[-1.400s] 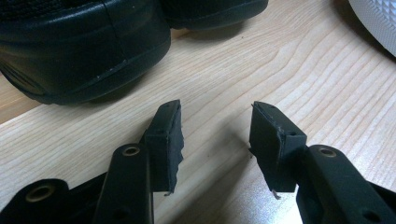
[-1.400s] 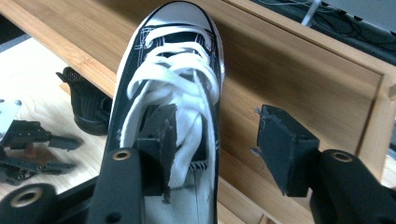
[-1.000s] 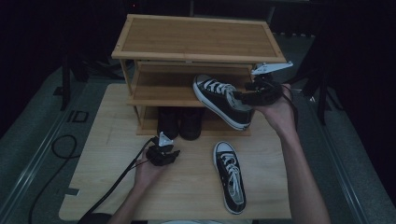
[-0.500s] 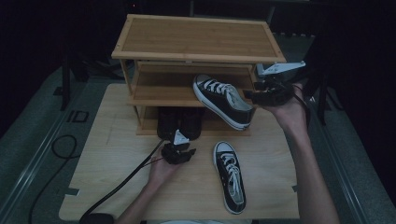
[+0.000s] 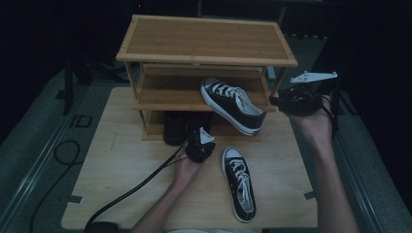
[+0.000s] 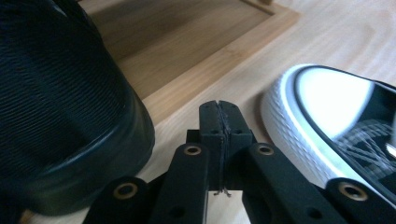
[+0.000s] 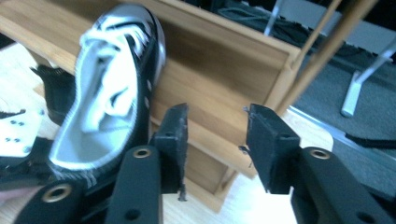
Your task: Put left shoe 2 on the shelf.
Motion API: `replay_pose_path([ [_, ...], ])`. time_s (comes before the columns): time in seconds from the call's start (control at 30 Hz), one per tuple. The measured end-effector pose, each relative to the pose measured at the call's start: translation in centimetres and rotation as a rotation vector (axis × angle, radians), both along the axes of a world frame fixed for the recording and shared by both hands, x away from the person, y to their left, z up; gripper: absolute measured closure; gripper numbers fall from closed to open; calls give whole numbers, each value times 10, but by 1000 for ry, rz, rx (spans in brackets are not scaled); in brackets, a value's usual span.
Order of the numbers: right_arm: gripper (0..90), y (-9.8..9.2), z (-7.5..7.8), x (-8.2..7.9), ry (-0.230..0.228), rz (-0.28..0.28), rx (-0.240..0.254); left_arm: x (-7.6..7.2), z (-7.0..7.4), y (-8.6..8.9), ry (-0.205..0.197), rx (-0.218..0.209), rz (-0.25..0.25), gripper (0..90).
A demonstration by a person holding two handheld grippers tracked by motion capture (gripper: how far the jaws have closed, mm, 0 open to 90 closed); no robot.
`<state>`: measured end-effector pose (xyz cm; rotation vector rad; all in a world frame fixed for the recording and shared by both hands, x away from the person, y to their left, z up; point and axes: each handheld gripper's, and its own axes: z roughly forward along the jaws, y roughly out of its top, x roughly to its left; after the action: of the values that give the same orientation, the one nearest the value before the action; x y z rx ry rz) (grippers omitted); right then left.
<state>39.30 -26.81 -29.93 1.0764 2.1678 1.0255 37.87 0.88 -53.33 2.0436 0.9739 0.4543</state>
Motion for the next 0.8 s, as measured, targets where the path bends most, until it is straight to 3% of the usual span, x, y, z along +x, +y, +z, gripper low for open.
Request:
replay_pose_path([
  [0.07, 620, -2, -5, 1, 10, -12, -23, 5, -3, -7, 1, 8, 18, 900],
  [0.23, 614, -4, -14, 2, 29, -15, -45, 17, -4, -19, 3, -31, 53, 899],
  [0.33, 609, -3, -20, -3, 36, -15, -63, 25, -6, -23, 5, 7, 73, 898],
  [0.43, 606, -3, -27, -6, 44, -21, -95, 30, -8, -27, -2, 5, 77, 898],
  [0.57, 604, -5, -37, -13, 61, -19, -97, 35, -10, -32, -15, 43, 79, 899],
  [0.67, 608, -4, -42, -16, 67, -14, -100, 38, -11, -35, -12, 48, 85, 900],
  [0.7, 615, -4, -45, -18, 71, -10, -100, 41, -13, -39, -14, 33, 111, 900],
  [0.8, 759, -3, -56, -26, 95, 20, -90, 45, -17, -42, -6, 45, 124, 900],
])
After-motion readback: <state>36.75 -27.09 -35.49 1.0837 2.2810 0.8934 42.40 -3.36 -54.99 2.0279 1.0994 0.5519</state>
